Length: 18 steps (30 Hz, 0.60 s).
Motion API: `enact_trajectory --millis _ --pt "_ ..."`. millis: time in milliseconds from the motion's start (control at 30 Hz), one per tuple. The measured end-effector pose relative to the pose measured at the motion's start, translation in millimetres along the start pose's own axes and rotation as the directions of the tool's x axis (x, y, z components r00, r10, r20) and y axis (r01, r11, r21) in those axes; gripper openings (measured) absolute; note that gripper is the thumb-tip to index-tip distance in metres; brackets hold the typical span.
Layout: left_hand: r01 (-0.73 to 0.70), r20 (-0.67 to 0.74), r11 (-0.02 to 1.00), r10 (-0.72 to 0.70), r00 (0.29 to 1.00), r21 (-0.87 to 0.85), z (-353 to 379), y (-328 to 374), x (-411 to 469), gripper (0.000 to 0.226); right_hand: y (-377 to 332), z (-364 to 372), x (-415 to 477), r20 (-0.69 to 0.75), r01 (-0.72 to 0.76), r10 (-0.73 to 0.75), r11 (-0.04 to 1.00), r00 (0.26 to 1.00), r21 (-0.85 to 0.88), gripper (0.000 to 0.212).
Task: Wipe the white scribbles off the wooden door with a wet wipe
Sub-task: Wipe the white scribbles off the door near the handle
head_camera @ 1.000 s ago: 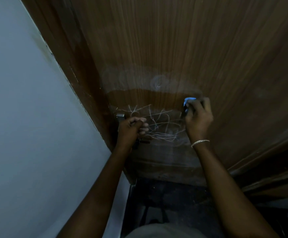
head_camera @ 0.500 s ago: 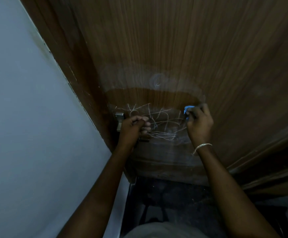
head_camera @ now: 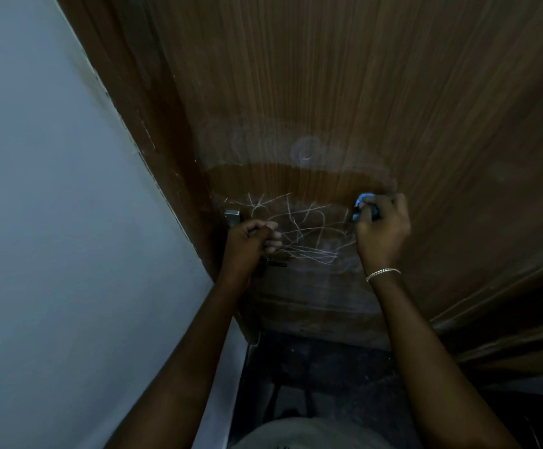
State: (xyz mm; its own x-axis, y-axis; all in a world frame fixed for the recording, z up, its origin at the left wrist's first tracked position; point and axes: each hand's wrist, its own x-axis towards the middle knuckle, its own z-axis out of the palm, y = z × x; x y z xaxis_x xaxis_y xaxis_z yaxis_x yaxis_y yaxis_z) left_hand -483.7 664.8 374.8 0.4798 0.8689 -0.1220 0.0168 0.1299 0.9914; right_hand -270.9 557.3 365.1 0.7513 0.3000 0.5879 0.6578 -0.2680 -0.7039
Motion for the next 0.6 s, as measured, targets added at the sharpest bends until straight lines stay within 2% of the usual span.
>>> enact_trajectory --millis 33,100,167,200,267,300,333,400,467,500,600 --pt "0.003 -0.001 1.000 -0.003 1.000 0.005 -0.7 -0.6 0.3 0.017 -6.4 4.2 0.4 0.010 0.045 -0.045 0.999 0.999 0.012 0.011" --pt "0.003 0.006 1.000 -0.003 1.000 0.011 -1.0 -1.3 0.2 0.016 -8.4 12.5 -8.8 0.142 0.158 -0.155 0.988 0.978 -0.005 0.013" --pt "-0.003 0.011 1.000 0.002 1.000 0.013 -2.8 -1.2 0.2 0.016 4.1 15.2 -21.0 0.277 0.183 -0.153 0.979 0.949 -0.088 0.014" --pt "-0.007 0.009 1.000 0.007 1.000 0.008 -4.8 -1.2 0.3 0.017 9.4 14.2 -23.0 0.273 0.133 -0.098 0.985 0.957 -0.112 0.014" --pt "-0.014 -0.006 1.000 0.014 1.000 -0.001 -9.3 -0.6 1.1 0.017 8.8 13.4 -19.3 0.172 0.014 0.003 0.995 0.985 -0.096 0.013" --pt "-0.014 -0.016 1.000 0.014 1.000 -0.001 -10.9 -0.1 1.7 0.017 2.9 15.2 -16.6 0.129 0.006 0.003 0.998 0.992 -0.068 0.012" --pt "-0.013 -0.023 1.000 0.013 1.000 0.002 -12.0 0.3 2.2 0.017 -4.8 18.4 -14.6 0.116 0.035 -0.031 0.999 0.993 -0.034 0.012" --pt "-0.007 -0.022 1.000 0.007 1.000 0.002 -11.9 0.8 2.3 0.016 -16.8 26.2 -18.5 0.201 0.138 -0.131 0.990 0.971 -0.022 0.011" --pt "-0.012 -0.013 1.000 0.012 1.000 0.002 -11.4 1.0 1.3 0.016 -11.6 28.8 -29.7 0.305 0.228 -0.188 0.968 0.934 -0.102 0.013" --pt "-0.019 -0.011 1.000 0.019 1.000 0.005 -12.3 0.9 0.8 0.016 -5.6 27.3 -32.6 0.323 0.224 -0.171 0.965 0.931 -0.134 0.013" --pt "-0.028 -0.035 1.000 0.029 0.999 0.007 -18.1 1.2 0.6 0.017 -1.3 24.2 -26.1 0.223 0.045 -0.028 0.997 0.974 -0.068 0.012"
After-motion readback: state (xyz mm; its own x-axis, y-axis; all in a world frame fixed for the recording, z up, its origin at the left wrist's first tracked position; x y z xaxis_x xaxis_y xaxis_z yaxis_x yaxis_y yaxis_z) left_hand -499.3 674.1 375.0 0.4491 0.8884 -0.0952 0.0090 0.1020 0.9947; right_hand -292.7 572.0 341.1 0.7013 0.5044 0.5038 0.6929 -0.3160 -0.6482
